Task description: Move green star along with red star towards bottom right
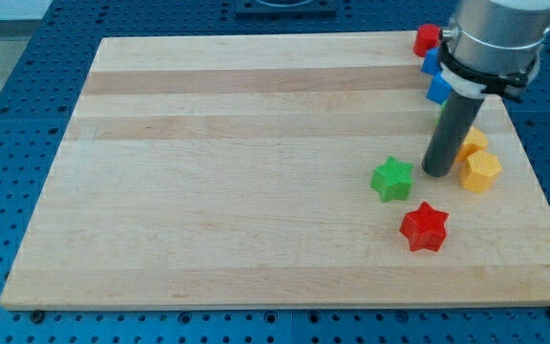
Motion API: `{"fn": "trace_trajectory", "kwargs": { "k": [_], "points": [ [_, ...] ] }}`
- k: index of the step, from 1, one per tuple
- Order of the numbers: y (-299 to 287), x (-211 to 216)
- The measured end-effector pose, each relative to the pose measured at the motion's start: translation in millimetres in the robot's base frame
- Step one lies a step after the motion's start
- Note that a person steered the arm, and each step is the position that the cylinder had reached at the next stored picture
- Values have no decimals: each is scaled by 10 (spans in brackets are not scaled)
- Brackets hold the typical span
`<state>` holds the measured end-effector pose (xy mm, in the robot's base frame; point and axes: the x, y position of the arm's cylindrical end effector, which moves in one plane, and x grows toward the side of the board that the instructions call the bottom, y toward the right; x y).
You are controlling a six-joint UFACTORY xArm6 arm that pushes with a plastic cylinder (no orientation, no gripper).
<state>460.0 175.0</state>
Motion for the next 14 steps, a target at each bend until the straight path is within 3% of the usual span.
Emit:
{"fn": "trace_trajectory", "kwargs": {
  "k": [3, 6, 8, 9, 11, 14],
  "points": [
    [-576, -4],
    [-589, 330],
    [-1018, 99],
    [-1143, 186],
    [-1202, 585],
    [-1116, 588]
  ]
}}
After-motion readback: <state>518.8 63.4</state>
